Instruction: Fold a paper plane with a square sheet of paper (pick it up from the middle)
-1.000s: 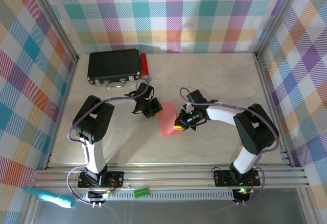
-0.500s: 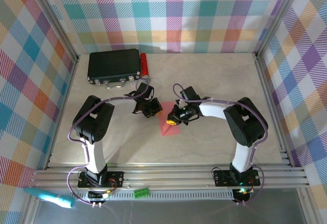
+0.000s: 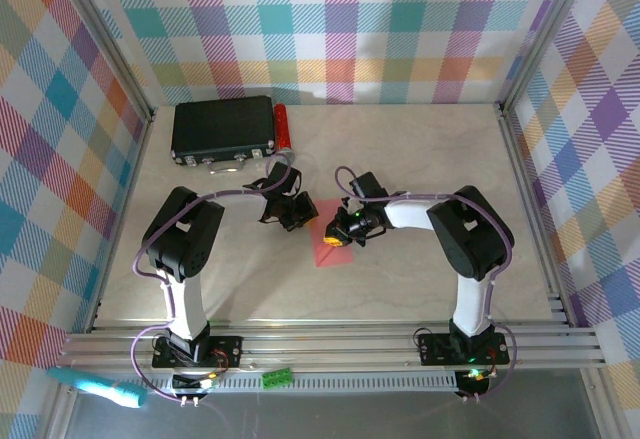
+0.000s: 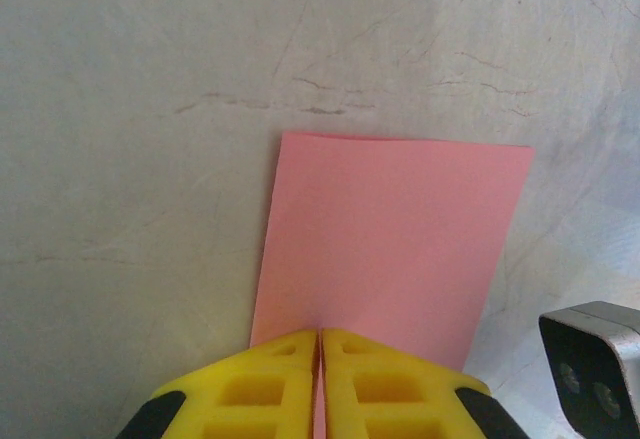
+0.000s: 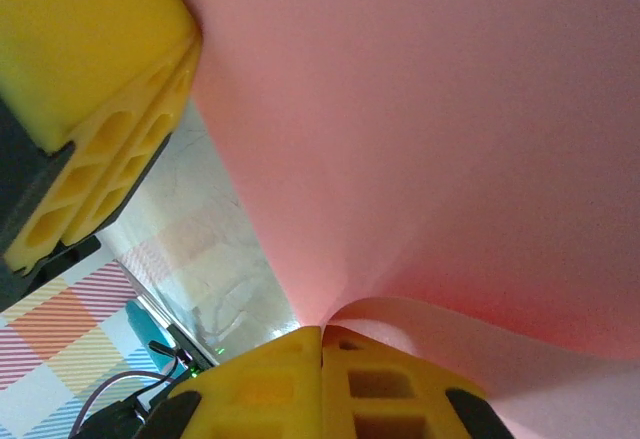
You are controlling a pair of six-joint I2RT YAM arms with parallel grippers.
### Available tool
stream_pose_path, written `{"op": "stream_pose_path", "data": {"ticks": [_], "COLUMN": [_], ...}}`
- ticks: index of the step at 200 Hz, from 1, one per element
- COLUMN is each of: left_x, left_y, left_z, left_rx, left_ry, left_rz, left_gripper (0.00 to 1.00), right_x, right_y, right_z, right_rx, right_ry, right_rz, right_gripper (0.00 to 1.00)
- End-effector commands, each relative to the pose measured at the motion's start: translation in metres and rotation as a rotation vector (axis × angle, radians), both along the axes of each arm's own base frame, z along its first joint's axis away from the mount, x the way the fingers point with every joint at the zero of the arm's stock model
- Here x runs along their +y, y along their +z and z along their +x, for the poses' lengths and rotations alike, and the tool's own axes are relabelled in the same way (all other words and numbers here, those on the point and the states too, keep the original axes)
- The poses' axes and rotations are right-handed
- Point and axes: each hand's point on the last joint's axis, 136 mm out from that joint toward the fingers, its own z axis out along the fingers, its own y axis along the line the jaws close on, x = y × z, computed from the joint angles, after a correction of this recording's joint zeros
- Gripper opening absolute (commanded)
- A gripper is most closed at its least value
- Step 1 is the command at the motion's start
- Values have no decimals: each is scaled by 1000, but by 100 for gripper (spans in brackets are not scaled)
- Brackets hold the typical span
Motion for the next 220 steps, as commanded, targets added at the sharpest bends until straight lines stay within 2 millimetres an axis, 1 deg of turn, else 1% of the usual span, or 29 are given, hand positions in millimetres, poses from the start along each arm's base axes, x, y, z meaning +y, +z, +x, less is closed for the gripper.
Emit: {"op": "stream_pose_path", "data": {"ticks": [1, 79, 151, 220], "left_x": [9, 9, 11, 11], "left_y": [-22, -21, -22, -22], "left_z": [-14, -14, -17, -17], "left_rx": [74, 76, 81, 80], "left_ry": [-12, -12, -10, -8], "left_rz": [41, 39, 45, 44], "left_gripper": [11, 11, 11, 11], "right_x": [11, 12, 12, 9], "right_y": [3, -6, -6, -13], "right_z": [3, 3, 7, 7], "right_rx": [-5, 2, -23, -16], "right_ry": [16, 26, 5, -2], "right_rz": [42, 33, 42, 18], "right_gripper": [2, 2, 2, 3]}}
